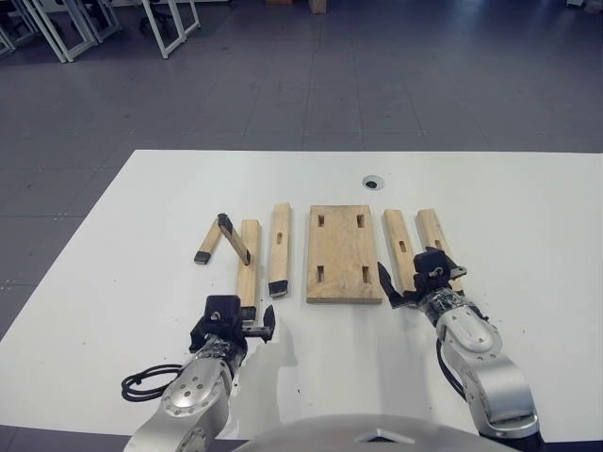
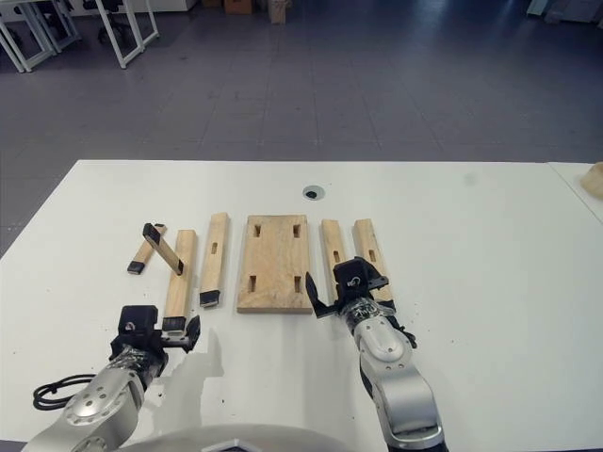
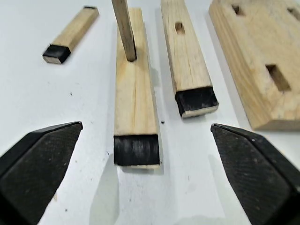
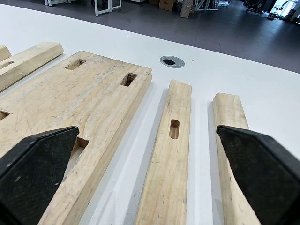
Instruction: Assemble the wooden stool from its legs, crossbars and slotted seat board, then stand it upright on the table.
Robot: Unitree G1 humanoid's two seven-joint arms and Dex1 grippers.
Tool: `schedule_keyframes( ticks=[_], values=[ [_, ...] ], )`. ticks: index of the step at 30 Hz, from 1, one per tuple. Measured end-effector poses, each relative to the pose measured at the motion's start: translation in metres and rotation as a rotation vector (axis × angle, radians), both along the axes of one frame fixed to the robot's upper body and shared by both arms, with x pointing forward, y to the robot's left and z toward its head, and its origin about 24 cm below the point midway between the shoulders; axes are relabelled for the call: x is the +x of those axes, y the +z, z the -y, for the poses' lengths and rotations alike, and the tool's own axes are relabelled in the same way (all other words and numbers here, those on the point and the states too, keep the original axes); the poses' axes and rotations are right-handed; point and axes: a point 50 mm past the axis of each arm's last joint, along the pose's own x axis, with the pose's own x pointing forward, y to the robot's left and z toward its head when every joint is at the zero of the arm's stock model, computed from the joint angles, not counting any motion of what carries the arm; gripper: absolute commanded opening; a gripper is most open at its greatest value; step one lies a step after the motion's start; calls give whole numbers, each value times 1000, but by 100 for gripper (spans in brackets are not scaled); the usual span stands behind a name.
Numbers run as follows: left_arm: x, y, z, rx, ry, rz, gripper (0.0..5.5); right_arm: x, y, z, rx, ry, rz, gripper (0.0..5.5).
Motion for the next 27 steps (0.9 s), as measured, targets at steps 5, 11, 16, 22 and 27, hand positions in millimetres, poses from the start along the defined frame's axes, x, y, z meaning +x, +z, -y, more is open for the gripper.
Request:
schedule_keyframes(
  ticks=[5, 11, 16, 22, 27],
  values=[
    [-2, -14, -7, 39, 23, -55, 507, 0, 0, 0, -2, 4, -1, 550],
    [11, -34, -7, -30, 82, -33, 507, 1, 0, 2, -20, 21, -8, 550],
    [30, -41, -5, -22, 91, 8, 467, 2, 1, 1, -24, 27, -4, 550],
    [33, -44, -9, -28, 116, 22, 373, 6, 5, 1, -27, 27, 11, 550],
    [34, -46, -12, -22, 102, 32, 300, 9, 5, 7, -31, -3, 5, 550]
  ],
)
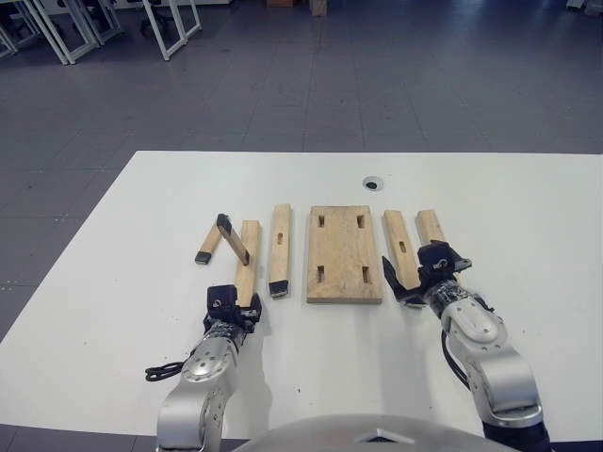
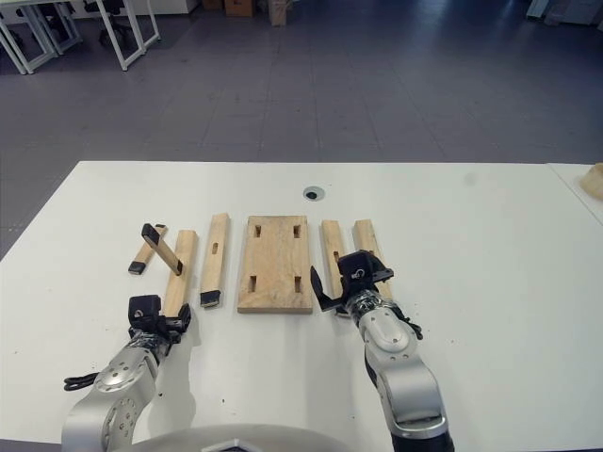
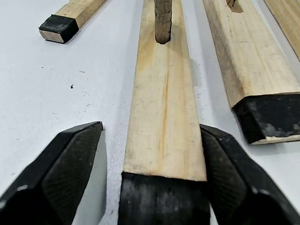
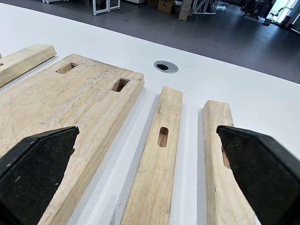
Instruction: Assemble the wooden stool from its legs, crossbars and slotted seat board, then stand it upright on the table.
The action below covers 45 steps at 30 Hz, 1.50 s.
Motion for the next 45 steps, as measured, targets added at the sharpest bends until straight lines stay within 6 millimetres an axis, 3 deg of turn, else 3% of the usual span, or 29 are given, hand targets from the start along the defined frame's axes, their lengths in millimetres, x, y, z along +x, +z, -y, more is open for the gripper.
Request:
schedule_keyframes(
  ticks=[6, 12, 15, 17, 20, 21, 22, 26, 28, 33, 39, 45],
  values=[
    [2, -4, -2, 12, -32, 30, 208, 1, 0, 2, 8, -19, 0, 550],
    [10, -6, -7, 19, -92, 47, 204, 4, 0, 3, 62, -92, -22, 550],
    [24, 1, -21, 2, -65, 80, 204, 18, 13, 12, 90, -119, 25, 550],
    [42, 19, -32, -32, -31, 162, 204, 26, 19, 19, 126, -123, 38, 550],
    [95, 102, -29, -182, -122, 526, 204, 45, 37, 29, 300, -86, 49, 550],
    [106, 131, -18, -306, -230, 626, 204, 54, 48, 27, 441, -29, 44, 550],
    [109, 144, -5, -404, -342, 659, 204, 60, 58, 22, 554, 34, 42, 550],
    [102, 129, 49, -784, -709, 503, 204, 72, 88, -6, 990, 402, -77, 550],
    [95, 131, 62, -938, -816, 475, 204, 72, 101, -10, 1103, 523, -106, 550],
    [93, 133, 57, -1072, -853, 450, 204, 63, 111, -12, 1260, 672, -177, 550],
    [86, 133, 64, -1110, -944, 380, 204, 59, 115, -17, 1245, 737, -246, 550],
    [85, 133, 58, -1109, -980, 353, 204, 59, 120, -11, 1265, 808, -275, 446]
  ],
)
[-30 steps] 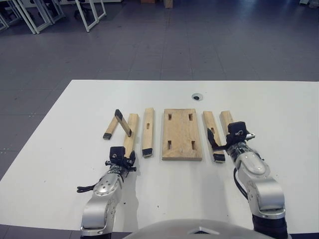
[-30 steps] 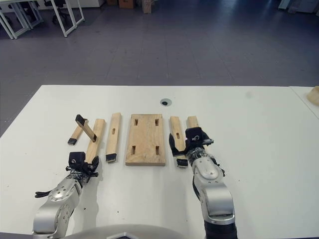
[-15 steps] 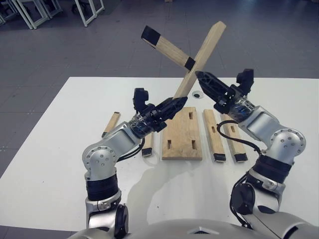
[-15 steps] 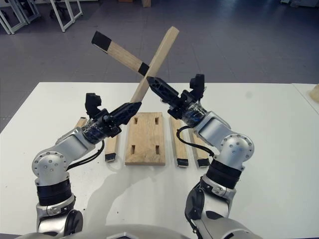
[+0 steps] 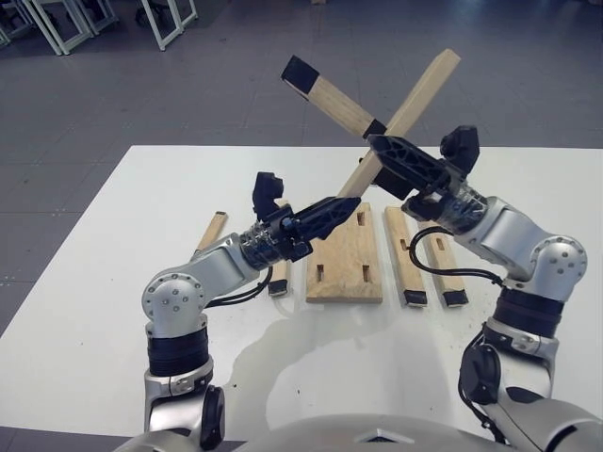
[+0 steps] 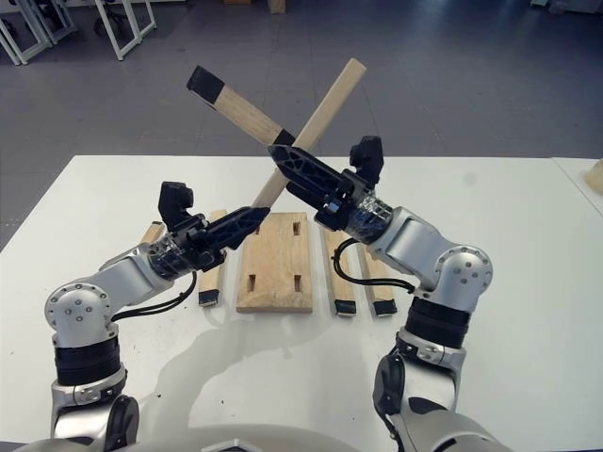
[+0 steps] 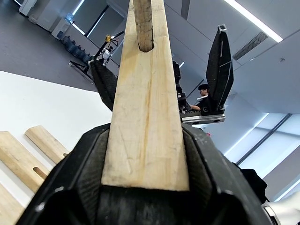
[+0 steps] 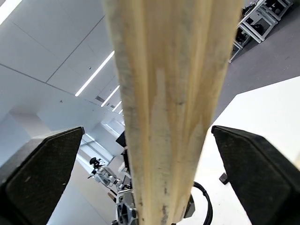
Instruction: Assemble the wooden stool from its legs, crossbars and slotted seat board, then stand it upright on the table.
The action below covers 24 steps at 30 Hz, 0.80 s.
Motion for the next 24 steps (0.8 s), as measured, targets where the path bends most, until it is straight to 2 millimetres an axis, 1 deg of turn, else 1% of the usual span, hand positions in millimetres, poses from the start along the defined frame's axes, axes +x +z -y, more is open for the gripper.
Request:
schedule_keyframes(
  ticks=[1, 5, 12, 14, 18, 24],
  values=[
    [-1, 1, -1, -6, -20, 12, 204, -1, 2, 3, 8, 21, 8, 420],
    [1, 4, -2, -4, -68, 33, 204, -3, 4, 7, -10, 62, 18, 355],
    [0, 4, 0, -15, -81, 50, 204, -2, 2, 5, -19, 63, 6, 239],
    [-1, 4, 1, -14, -88, 51, 204, -3, 0, 4, -20, 66, -4, 219],
    [-6, -2, 2, -18, -116, 18, 204, -6, -4, 5, -39, 82, -20, 210],
    [-13, -8, -12, -19, -196, -16, 204, -13, -5, 6, -109, 163, -9, 208]
  ],
)
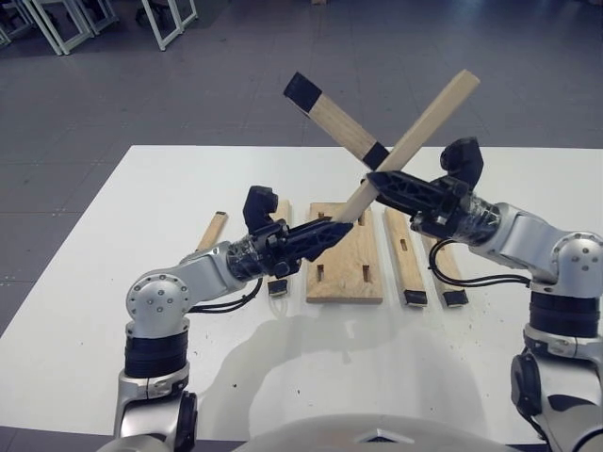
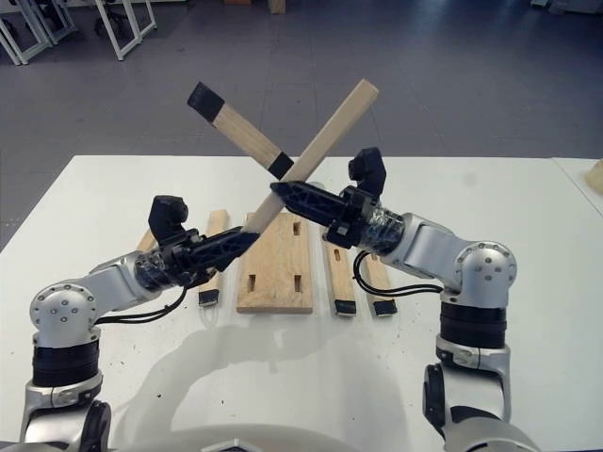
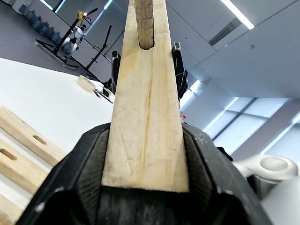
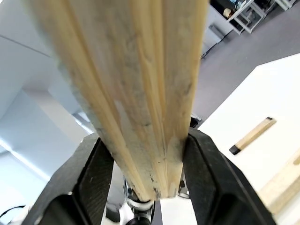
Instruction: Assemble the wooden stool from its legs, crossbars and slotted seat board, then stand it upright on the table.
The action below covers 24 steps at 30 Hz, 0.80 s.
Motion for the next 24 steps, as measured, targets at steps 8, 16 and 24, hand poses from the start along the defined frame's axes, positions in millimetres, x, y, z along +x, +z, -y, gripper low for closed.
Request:
schedule_keyframes(
  ticks=[8, 16, 24],
  values=[
    [-1, -4, -4, 6, -25, -9, 277, -3, -2, 3, -49, 46, -3, 208],
    [1, 2, -23, -59, 64, -31, 397, -1, 0, 5, -4, 51, 20, 204],
    [34, -4, -62, 313, 481, 31, 397, -2, 5, 25, -60, -30, 70, 203]
  ],
)
